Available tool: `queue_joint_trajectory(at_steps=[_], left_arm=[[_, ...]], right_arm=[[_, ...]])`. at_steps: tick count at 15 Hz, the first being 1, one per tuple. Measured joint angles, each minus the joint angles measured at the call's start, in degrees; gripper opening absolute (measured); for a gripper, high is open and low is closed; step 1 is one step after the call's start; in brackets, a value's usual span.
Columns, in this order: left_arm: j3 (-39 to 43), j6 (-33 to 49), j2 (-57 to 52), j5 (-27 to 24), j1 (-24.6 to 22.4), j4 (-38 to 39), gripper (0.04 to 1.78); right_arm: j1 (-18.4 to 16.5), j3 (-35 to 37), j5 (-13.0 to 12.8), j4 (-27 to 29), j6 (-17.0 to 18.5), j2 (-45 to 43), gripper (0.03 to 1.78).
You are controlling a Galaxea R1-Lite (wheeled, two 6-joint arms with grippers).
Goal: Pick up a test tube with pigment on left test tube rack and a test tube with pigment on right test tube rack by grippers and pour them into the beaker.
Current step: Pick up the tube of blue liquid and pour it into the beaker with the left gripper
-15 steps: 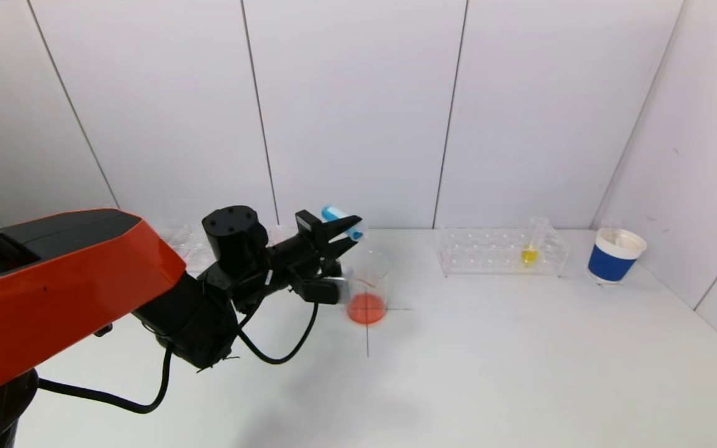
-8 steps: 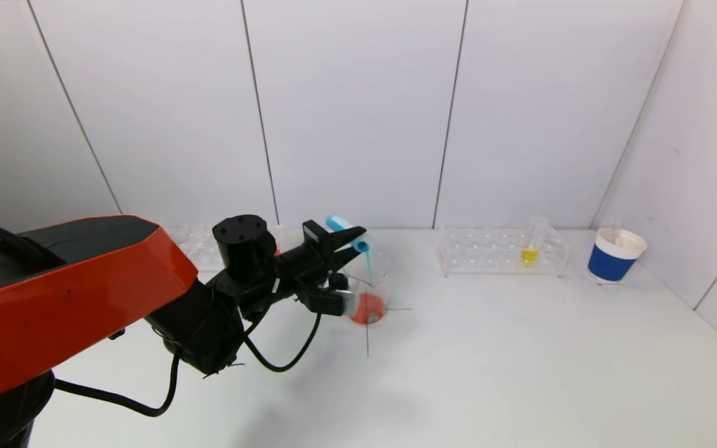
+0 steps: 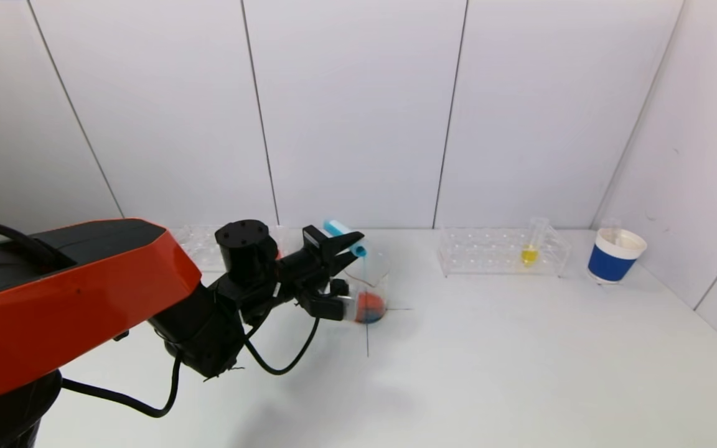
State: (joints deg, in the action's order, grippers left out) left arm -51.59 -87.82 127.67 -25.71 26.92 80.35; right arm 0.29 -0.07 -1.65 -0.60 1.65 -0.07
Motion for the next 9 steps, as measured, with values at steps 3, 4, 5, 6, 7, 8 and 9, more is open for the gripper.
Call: queue_joint_trajectory(at_steps=[3, 4, 5, 6, 7, 8, 9], left_arm=[[0.0, -1.1, -0.4, 0.0, 0.0, -0.5, 0.42], [0.0, -1.3, -0.6, 0.0, 0.0, -0.8, 0.42], [0.0, -1.8, -0.9, 0.0, 0.0, -1.0, 0.42], [0.0, -2.4, -1.2, 0.2, 0.0, -1.2, 0.42], [0.0, -2.5, -1.5, 0.3, -0.1, -1.5, 0.42], [0.0, -2.6, -1.7, 0.4, -0.1, -1.5, 0.42], [0.0, -3.2, -1.9, 0.4, -0.1, -1.6, 0.42]], right_arm=[[0.0, 0.0, 0.0, 0.0, 0.0, 0.0, 1.77], [0.0, 0.0, 0.0, 0.0, 0.0, 0.0, 1.77], [0.0, 0.0, 0.0, 0.0, 0.0, 0.0, 1.77], [0.0, 0.0, 0.0, 0.0, 0.0, 0.0, 1.77], [0.0, 0.0, 0.0, 0.0, 0.0, 0.0, 1.77], [0.0, 0.0, 0.0, 0.0, 0.0, 0.0, 1.77], [0.0, 0.0, 0.0, 0.0, 0.0, 0.0, 1.77]])
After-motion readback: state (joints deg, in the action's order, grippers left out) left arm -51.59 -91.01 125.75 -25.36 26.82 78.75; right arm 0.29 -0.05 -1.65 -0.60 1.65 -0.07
